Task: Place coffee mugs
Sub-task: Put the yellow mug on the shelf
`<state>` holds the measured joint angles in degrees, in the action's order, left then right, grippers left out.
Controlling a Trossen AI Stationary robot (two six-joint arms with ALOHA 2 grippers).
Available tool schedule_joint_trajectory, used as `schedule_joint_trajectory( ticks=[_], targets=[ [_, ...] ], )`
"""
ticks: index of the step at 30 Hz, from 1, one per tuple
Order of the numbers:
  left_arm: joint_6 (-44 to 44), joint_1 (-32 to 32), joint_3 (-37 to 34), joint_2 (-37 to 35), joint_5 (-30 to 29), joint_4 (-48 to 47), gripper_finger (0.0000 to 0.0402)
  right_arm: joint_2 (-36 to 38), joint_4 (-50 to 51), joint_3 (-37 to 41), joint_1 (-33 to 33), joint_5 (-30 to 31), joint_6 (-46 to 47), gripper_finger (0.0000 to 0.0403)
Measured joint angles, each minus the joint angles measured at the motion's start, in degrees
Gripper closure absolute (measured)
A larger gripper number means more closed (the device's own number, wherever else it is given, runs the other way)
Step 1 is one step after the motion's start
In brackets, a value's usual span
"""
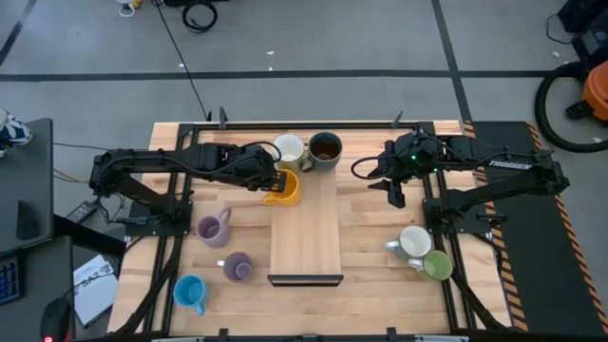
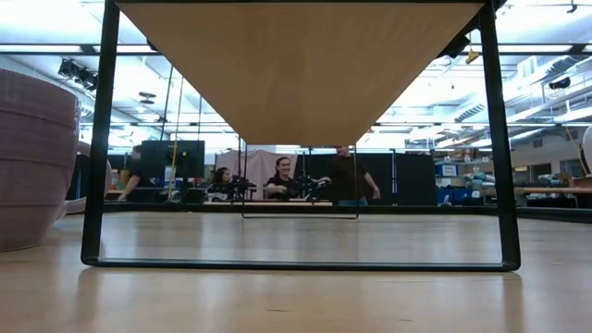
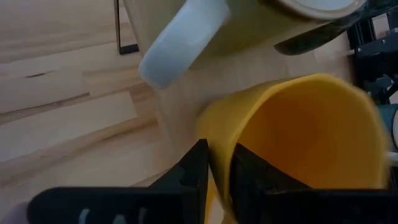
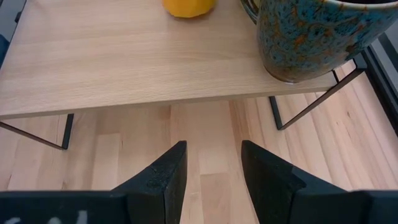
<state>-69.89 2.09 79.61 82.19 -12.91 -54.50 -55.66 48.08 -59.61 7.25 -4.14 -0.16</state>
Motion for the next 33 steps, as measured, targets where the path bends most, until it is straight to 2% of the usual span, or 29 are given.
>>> schedule_joint_trajectory(
  ticks=[9, 19, 33],
  targets=[
    [-0.04, -0.02, 0.11, 0.0, 0.02, 0.06, 0.03, 0.0, 0.01, 0.0, 0.0, 0.0, 0.0, 0.0245],
    [-0.04, 0.0, 0.09, -0.14, 0.02, 2.86, 0.0299, 0.0, 0.01, -0.02, 0.0, -0.01, 0.01, 0.0245],
    [0.62, -0.01, 0.02, -4.26, -0.61, 3.54, 0.0299, 0.01, 0.06, -0.02, -0.02, -0.02, 0.02, 0.0245]
  ],
)
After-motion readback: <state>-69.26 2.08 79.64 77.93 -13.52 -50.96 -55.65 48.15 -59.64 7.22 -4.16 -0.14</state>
